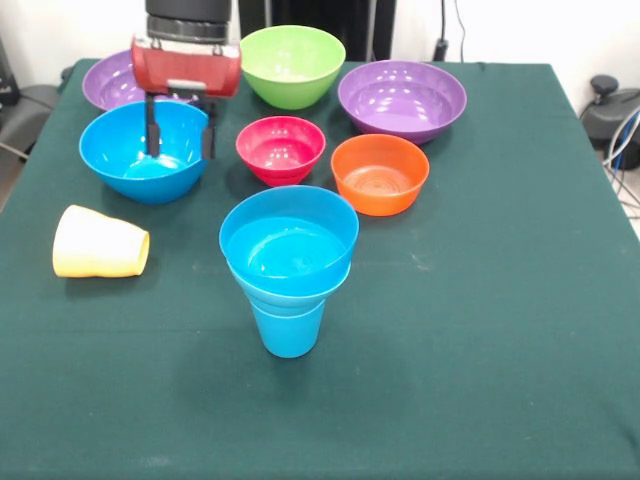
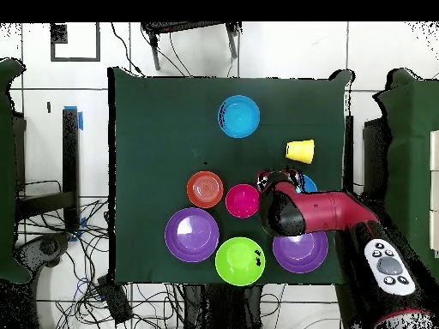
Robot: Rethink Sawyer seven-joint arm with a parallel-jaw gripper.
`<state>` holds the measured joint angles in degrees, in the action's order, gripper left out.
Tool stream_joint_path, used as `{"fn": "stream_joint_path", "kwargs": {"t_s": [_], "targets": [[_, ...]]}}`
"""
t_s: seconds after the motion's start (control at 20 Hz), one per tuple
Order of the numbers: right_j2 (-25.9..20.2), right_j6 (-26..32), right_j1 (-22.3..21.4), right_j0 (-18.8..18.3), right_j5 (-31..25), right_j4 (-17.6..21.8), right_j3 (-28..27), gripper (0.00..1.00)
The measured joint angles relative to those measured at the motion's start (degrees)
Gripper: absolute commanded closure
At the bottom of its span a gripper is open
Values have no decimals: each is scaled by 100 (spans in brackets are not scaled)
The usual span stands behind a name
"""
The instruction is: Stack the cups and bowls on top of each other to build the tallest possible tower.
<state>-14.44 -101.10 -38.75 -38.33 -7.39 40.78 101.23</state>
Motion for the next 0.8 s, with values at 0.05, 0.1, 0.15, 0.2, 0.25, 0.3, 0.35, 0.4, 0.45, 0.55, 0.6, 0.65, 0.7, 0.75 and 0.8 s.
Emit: {"fn": "stream_joint_path", "kwargs": {"t_s": [0.05, 0.1, 0.15, 0.2, 0.25, 0.3, 0.35, 0.4, 0.45, 0.55, 0.6, 0.65, 0.7, 0.75, 0.8], "targets": [[1, 0, -33, -18, 0, 2, 22, 0], [4, 0, -62, -33, -1, 14, 43, 0], [7, 0, -91, -48, -1, 26, 64, 0], [22, 0, -129, -63, 0, 54, 92, 0], [49, 0, -156, -70, 0, 89, 123, 0], [87, 0, -172, -69, 0, 132, 158, 0], [105, 0, -176, -67, 0, 152, 174, 0], [144, 0, -179, -65, 0, 198, 208, 0], [196, 0, -177, -64, 0, 259, 247, 0], [265, 0, -171, -56, 2, 319, 281, 0], [341, 0, -157, -46, 7, 369, 309, 0], [394, 0, -137, -34, 19, 397, 323, 0], [448, 0, -105, -18, 33, 422, 331, 0], [481, 0, -81, -5, 47, 435, 333, 0], [535, 0, -37, 22, 72, 458, 333, 0]]}}
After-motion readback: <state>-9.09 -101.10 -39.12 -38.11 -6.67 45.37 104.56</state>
